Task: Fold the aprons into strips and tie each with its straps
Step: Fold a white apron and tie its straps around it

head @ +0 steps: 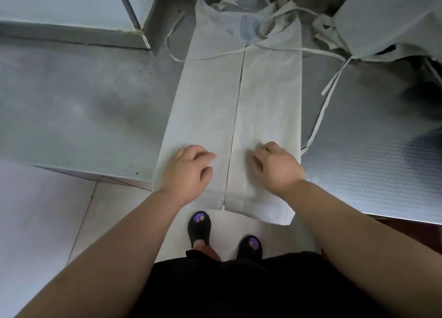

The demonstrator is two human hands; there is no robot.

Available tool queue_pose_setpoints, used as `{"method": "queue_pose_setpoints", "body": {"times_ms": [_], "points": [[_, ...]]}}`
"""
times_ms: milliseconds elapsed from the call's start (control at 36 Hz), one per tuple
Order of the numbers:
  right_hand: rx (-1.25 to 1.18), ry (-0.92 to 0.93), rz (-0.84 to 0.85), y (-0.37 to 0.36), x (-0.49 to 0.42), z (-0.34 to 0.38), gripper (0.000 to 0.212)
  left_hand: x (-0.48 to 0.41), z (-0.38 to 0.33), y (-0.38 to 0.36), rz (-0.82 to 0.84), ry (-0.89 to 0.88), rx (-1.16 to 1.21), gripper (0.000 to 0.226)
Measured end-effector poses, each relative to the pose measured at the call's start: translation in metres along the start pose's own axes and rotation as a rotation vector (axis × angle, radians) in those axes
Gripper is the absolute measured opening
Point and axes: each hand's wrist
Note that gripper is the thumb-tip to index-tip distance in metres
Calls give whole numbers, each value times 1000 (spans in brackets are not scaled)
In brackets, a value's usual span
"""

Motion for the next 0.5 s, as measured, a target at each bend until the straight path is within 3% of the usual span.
{"method": "queue_pose_setpoints", "body": {"times_ms": [111, 222, 306, 361, 417, 500], "points": [[46, 24, 0, -10, 18, 11, 26, 21, 5, -8, -88, -33, -26, 40], [57, 17, -89, -27, 30, 19, 24, 33, 7, -13, -97, -122, -133, 54], [69, 18, -121, -33, 44, 24, 40, 42, 18, -16, -17, -240, -269, 78], [125, 41, -71, -38, 51, 26, 71, 44, 27, -19, 1, -298, -405, 93], [217, 31, -21, -45, 53, 32, 96, 45, 34, -23, -74, -335, -488, 84], [366, -13, -69, -59, 49, 41, 106, 43, 37, -31, -262, -384, -493, 54]]}}
Point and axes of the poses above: each hand's wrist, its own x-axis away from the middle knuckle, its own y-axis out of the back of the hand, z = x × y, and after that the axes turned 7 degrees about y, right-handed
